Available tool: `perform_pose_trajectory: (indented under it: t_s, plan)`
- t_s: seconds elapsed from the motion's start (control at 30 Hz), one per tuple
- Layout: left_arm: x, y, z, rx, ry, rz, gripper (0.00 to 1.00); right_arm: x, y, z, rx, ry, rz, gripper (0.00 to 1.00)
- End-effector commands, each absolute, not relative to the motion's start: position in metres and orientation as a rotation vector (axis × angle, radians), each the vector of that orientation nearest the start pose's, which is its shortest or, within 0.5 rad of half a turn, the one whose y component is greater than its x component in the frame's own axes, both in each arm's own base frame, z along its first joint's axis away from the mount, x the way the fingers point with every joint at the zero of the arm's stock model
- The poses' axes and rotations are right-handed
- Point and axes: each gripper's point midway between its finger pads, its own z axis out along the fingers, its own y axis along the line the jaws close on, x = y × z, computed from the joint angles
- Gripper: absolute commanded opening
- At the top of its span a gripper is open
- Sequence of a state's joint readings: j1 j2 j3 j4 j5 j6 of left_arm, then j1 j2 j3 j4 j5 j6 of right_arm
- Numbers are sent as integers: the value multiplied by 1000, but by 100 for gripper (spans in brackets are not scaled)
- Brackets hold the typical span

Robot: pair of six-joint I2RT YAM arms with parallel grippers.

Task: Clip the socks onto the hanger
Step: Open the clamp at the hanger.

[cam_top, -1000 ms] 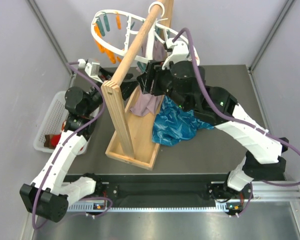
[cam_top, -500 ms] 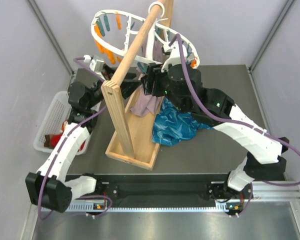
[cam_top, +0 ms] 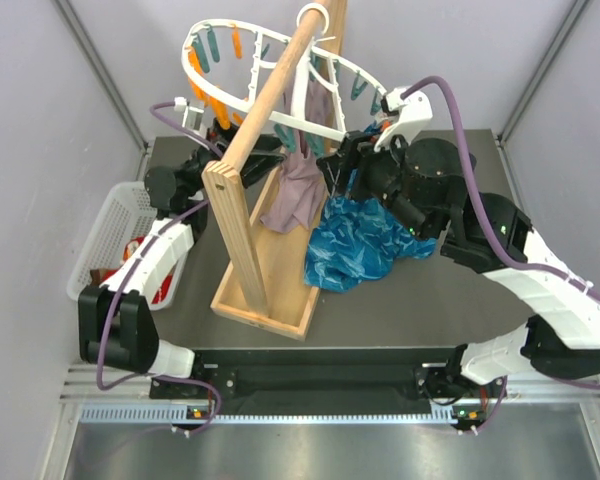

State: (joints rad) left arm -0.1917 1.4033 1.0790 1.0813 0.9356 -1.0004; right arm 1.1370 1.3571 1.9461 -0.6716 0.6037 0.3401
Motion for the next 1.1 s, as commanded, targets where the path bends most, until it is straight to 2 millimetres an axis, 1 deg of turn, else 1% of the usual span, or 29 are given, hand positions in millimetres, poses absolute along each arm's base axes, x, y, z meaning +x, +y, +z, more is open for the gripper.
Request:
perform_pose_trajectory:
  t_s: [0.0, 0.17, 0.3, 0.43, 0.47, 0.5, 0.53, 0.57, 0.6, 0.63, 0.7, 0.73, 0.77, 0.83, 0.87, 0.9, 0.93, 1.0, 1.07]
  plan:
    - [275, -224, 479, 712, 920, -1446, 67, 223, 288, 507, -219, 1635, 666, 59]
    - [283, -231, 477, 701, 957, -1427, 67, 220, 291, 510, -230, 1630, 699, 58]
    - [285, -237, 480, 718, 956, -1403, 67, 217, 295, 512, -246, 1626, 723, 58]
    - [290, -242, 479, 715, 980, -1407, 62, 217, 300, 513, -251, 1626, 733, 58]
    - [289, -243, 480, 722, 981, -1408, 58, 217, 301, 513, -250, 1626, 738, 57]
    - [289, -245, 479, 721, 987, -1412, 57, 216, 302, 516, -250, 1621, 749, 57]
    - [290, -245, 480, 713, 987, -1411, 54, 219, 306, 514, -251, 1628, 745, 57]
    - [290, -246, 480, 710, 989, -1408, 53, 218, 307, 519, -248, 1619, 756, 57]
    - [290, -248, 478, 705, 999, -1412, 51, 218, 309, 518, -249, 1627, 754, 57]
    - [289, -249, 480, 705, 998, -1408, 49, 221, 315, 515, -255, 1638, 748, 56]
    - [288, -253, 480, 706, 994, -1393, 45, 221, 318, 519, -258, 1635, 758, 56]
    - [287, -254, 479, 697, 1013, -1395, 44, 222, 323, 517, -263, 1640, 757, 56]
    - [288, -255, 481, 691, 1003, -1372, 42, 223, 324, 520, -255, 1637, 759, 56]
    - [286, -258, 482, 671, 1027, -1369, 37, 226, 328, 518, -255, 1644, 748, 56]
    - [288, -261, 482, 659, 1027, -1348, 32, 227, 327, 520, -247, 1640, 744, 56]
    - [288, -261, 485, 643, 1029, -1335, 29, 231, 329, 517, -234, 1649, 726, 55]
    - [290, -262, 482, 624, 1058, -1334, 27, 233, 329, 516, -227, 1652, 716, 55]
    - [288, -265, 486, 612, 1050, -1307, 24, 237, 328, 517, -208, 1651, 695, 54]
    - [287, -267, 484, 608, 1060, -1295, 20, 239, 328, 516, -200, 1654, 681, 54]
